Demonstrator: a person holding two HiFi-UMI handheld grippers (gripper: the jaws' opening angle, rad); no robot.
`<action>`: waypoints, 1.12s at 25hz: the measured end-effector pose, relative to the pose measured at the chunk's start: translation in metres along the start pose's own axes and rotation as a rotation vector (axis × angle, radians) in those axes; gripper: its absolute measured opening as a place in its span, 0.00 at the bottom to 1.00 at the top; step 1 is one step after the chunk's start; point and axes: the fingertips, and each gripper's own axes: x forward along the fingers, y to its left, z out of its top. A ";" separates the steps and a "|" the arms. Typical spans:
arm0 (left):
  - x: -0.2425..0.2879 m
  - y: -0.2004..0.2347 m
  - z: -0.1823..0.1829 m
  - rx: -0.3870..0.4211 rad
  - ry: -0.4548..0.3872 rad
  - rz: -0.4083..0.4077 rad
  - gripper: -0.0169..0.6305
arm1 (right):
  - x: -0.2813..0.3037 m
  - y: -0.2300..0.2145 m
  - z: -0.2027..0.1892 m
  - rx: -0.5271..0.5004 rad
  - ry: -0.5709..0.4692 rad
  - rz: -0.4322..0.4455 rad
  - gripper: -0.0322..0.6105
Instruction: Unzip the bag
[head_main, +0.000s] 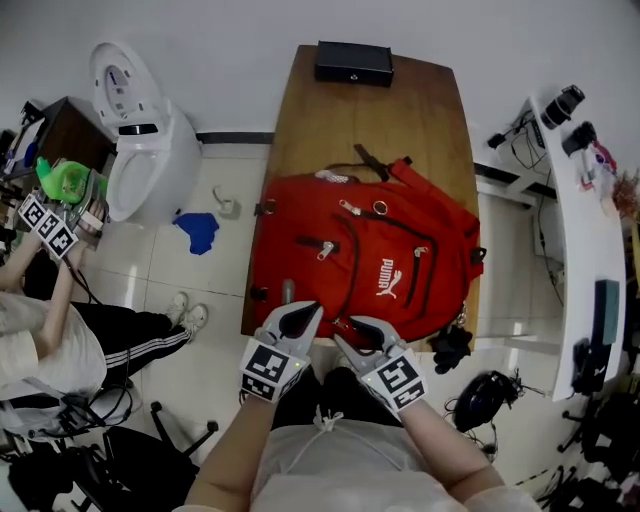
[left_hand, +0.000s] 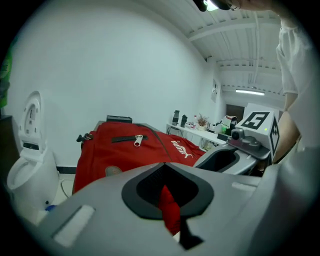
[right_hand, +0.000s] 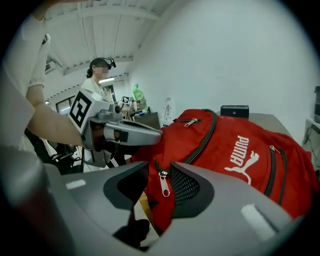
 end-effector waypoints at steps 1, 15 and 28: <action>0.003 0.000 -0.003 0.004 0.021 -0.003 0.04 | 0.005 0.000 -0.003 0.000 0.014 -0.001 0.26; 0.018 -0.011 -0.027 -0.044 0.180 -0.028 0.04 | 0.019 -0.005 -0.037 0.050 0.126 0.038 0.09; 0.025 -0.018 -0.031 -0.081 0.196 -0.068 0.04 | -0.004 -0.012 -0.024 0.082 0.239 0.201 0.07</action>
